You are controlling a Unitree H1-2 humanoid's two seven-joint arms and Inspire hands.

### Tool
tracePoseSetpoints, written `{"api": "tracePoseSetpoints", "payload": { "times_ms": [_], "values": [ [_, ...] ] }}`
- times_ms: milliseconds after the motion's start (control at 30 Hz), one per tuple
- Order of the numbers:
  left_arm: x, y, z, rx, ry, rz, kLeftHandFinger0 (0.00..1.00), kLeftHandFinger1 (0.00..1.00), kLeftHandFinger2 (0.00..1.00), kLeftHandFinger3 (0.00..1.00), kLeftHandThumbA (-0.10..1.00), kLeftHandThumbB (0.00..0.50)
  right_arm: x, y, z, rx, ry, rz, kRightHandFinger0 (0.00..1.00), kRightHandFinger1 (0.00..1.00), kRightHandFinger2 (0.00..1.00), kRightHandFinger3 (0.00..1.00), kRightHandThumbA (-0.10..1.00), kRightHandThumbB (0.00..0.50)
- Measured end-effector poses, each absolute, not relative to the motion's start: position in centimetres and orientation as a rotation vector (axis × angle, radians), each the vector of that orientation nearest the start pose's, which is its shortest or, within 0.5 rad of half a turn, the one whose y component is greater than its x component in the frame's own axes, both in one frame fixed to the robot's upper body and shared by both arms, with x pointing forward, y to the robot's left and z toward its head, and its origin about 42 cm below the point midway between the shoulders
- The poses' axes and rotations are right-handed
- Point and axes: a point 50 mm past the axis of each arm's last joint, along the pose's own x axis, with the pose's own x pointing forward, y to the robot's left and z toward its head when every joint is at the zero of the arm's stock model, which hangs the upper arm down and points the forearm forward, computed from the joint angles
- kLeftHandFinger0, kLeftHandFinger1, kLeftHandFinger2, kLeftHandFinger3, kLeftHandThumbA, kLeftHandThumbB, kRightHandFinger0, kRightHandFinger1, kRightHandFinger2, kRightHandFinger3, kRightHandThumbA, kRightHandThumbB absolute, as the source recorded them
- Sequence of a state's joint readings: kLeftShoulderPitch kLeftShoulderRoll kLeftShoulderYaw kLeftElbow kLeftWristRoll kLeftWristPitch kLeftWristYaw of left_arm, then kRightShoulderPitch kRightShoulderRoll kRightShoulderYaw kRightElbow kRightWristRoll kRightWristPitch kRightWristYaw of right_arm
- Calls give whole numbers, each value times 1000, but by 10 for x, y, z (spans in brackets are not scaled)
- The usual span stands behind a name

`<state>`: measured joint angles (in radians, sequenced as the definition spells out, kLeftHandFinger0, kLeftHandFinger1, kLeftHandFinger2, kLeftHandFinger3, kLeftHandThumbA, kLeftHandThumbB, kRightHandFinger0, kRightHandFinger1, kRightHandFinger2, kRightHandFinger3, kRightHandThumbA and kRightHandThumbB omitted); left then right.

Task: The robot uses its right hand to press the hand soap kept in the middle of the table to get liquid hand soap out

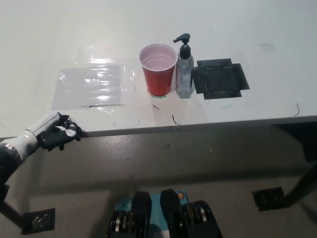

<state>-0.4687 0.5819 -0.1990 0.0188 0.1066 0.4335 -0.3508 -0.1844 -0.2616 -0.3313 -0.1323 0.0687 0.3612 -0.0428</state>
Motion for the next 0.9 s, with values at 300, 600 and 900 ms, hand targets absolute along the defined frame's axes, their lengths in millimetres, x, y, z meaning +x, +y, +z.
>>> {"api": "tracePoseSetpoints", "payload": {
  "times_ms": [300, 600, 900],
  "values": [
    [410, 314, 240, 745, 141, -340, 124, 212, 454, 625, 280, 25, 368, -380, 307, -254, -243, -289, 954, 906, 905, 965, 1000, 235],
    [410, 314, 239, 748, 147, -348, 110, 197, 432, 583, 277, 28, 410, -346, 381, -393, -380, -142, 1000, 1000, 1000, 1000, 1000, 390],
    [410, 314, 240, 748, 149, -352, 127, 211, 444, 601, 325, 12, 445, -286, 426, -612, -440, 36, 1000, 1000, 1000, 1000, 1000, 435]
  ]
}}
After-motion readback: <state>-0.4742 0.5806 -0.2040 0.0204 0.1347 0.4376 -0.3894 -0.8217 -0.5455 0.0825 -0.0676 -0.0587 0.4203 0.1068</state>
